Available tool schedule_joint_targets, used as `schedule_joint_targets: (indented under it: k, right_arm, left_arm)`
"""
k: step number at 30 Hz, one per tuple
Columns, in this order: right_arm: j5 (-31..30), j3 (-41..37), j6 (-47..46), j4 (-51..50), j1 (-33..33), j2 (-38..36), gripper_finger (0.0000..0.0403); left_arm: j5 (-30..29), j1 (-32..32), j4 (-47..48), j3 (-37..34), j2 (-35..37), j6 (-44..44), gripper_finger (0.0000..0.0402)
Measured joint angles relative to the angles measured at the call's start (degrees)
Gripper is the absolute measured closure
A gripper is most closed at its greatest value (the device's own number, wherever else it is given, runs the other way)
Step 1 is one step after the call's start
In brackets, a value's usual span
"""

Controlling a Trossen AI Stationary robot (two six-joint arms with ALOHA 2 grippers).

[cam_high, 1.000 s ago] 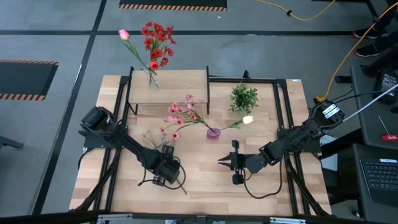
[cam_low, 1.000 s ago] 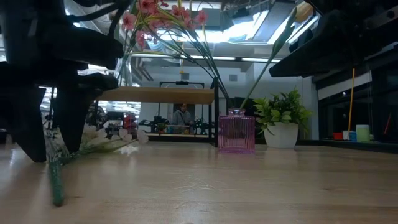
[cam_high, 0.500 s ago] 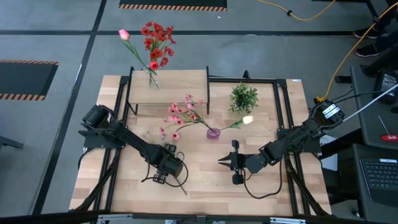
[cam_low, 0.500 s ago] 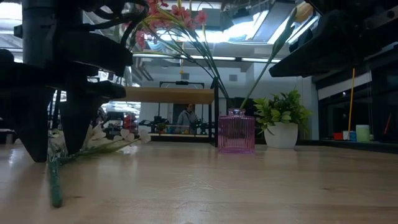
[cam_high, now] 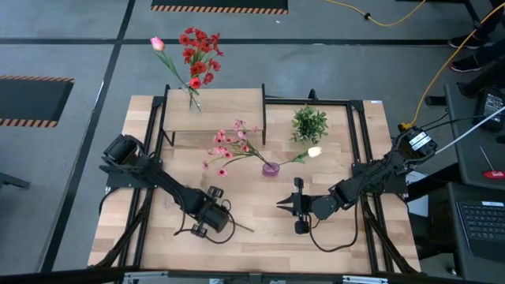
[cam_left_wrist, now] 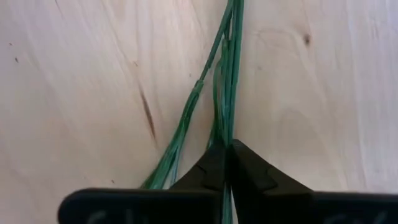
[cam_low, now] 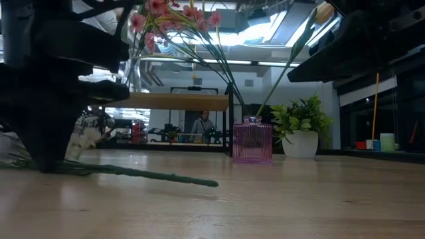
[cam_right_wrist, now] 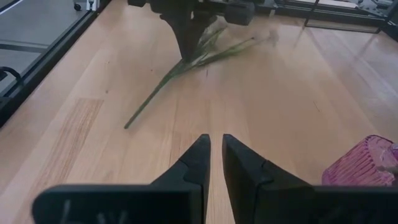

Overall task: Pick and place flowers into a vace then onto a shelf
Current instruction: Put the white flowers into the violet vase

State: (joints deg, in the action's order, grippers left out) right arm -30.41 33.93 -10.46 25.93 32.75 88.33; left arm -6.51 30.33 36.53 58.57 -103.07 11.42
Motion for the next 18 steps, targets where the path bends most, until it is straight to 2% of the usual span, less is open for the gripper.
schedule_joint_targets:
  k: [9,18]
  right_arm:
    - [0.0,0.0,0.0,0.0,0.0,0.0,0.0357]
    - [0.0,0.0,0.0,0.0,0.0,0.0,0.0357]
  left_arm:
    - [-5.7,2.9,0.8,0.4,-0.1,-0.1,0.0397]
    - [-11.0,5.8,10.4,7.4,-0.3,-1.7,0.0398]
